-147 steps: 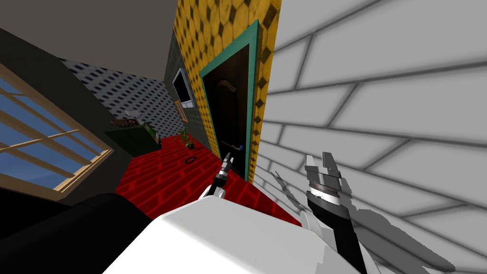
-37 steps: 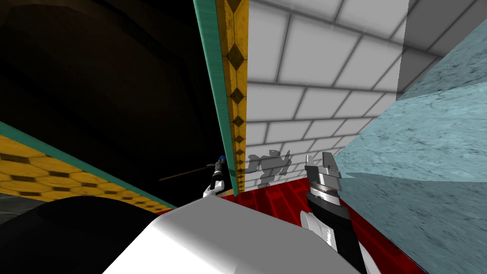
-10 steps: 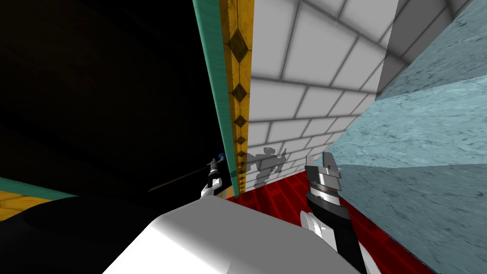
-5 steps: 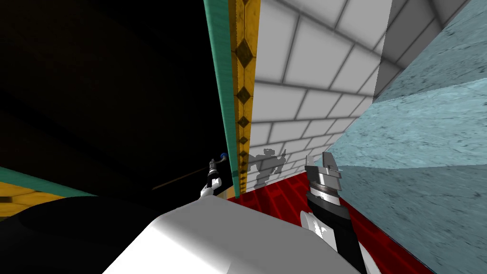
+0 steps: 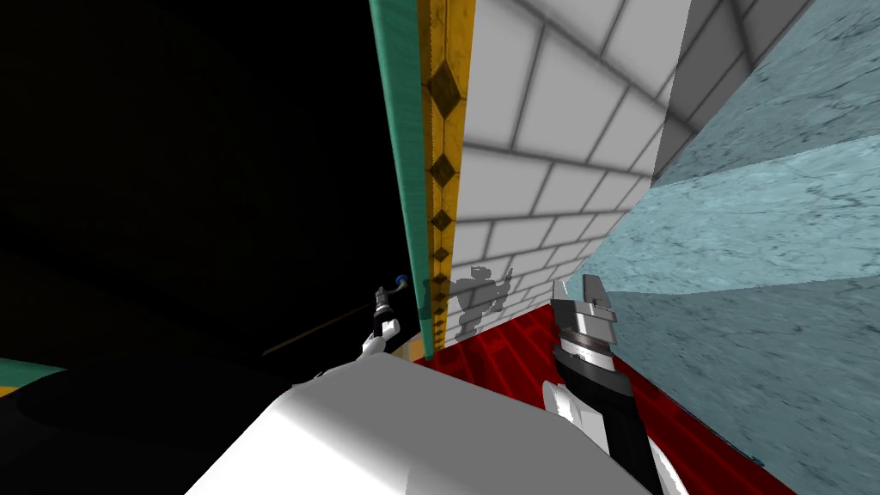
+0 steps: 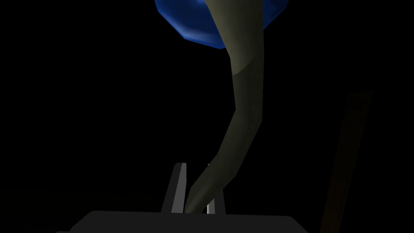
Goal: Push the door open
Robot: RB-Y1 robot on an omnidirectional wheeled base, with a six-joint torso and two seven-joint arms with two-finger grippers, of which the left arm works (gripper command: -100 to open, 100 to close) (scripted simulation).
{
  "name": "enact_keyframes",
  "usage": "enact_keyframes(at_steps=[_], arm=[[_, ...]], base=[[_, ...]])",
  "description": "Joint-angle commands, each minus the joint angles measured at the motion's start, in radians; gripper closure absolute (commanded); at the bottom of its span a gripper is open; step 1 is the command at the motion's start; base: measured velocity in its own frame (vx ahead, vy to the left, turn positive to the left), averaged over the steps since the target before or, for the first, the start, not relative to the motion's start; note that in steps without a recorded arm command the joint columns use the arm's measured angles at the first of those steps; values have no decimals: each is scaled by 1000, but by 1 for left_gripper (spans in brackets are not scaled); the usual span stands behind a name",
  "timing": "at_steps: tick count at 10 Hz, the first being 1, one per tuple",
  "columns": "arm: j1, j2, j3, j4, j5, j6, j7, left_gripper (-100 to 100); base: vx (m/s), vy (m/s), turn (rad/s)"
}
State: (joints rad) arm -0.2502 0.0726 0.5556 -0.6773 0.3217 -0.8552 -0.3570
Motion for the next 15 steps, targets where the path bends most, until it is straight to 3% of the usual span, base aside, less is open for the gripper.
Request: enact_keyframes(at_steps=[1, 2, 3, 6, 9, 11, 15], arm=[[-12, 10, 40, -6, 18, -36, -22, 100], [-12, 10, 40, -6, 18, -36, -22, 100], [-21, 11, 58, 3, 27, -51, -32, 100], [-21, 11, 58, 3, 27, -51, -32, 100], [-45, 13, 112, 29, 53, -94, -63, 100], [-45, 13, 112, 21, 53, -85, -63, 100], [-62, 13, 149, 48, 71, -123, -85, 100]], base=[[11, 57, -186], [-7, 78, -136], [-1, 74, -115], [1, 24, -14], [-6, 61, -155], [1, 70, -31], [5, 30, -61]])
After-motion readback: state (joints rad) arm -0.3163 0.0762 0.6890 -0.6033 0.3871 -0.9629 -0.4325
